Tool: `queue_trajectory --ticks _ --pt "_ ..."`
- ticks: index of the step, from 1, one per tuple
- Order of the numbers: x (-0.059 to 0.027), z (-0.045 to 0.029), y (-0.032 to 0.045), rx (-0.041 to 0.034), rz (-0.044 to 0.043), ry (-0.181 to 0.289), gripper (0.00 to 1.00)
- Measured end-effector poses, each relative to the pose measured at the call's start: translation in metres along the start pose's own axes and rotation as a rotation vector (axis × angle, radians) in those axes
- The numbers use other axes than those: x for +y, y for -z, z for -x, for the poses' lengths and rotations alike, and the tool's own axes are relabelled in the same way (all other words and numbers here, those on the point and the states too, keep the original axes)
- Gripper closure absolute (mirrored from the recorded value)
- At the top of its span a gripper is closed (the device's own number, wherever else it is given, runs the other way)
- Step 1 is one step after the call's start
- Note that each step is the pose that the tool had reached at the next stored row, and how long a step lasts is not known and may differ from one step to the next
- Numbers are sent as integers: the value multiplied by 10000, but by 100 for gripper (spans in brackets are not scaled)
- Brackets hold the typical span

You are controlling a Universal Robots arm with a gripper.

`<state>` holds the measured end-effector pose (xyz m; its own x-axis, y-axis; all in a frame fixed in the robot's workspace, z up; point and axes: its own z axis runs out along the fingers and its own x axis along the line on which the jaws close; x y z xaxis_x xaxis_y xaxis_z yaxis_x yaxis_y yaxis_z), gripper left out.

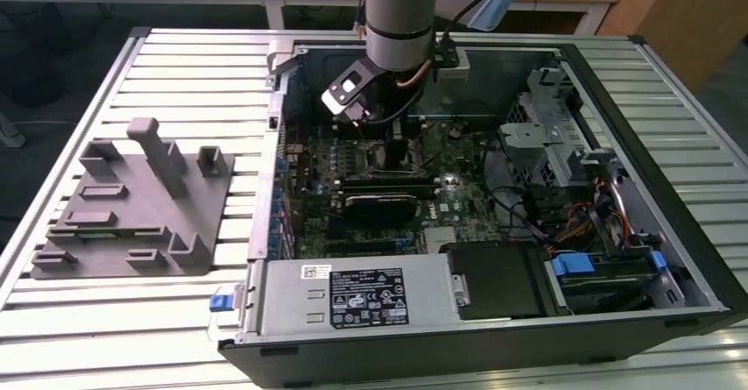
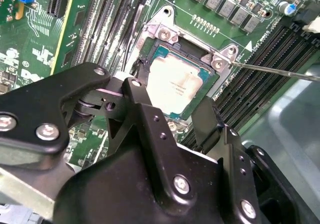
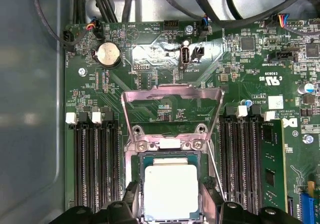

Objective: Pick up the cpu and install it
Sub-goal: 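Place the cpu into insertion slot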

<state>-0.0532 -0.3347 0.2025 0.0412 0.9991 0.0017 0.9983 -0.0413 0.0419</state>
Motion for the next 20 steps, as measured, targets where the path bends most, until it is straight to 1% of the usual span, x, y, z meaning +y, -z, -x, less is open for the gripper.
queue_trajectory --ticks 5,7,9,10,12,13,15,16,18,20 --pt "0 0 4 -2 -1 0 38" --pt "0 1 6 -2 -1 0 40" --pt "0 0 7 -2 -1 0 53" --pt "0 0 8 -2 -1 0 53" --pt "0 1 9 -2 -1 0 64" --pt "0 1 10 -2 -1 0 64" --pt "0 1 12 -2 -1 0 76" --pt "0 0 12 -2 -1 0 76" --pt "0 0 14 -2 -1 0 88" --pt "0 0 15 -2 -1 0 88"
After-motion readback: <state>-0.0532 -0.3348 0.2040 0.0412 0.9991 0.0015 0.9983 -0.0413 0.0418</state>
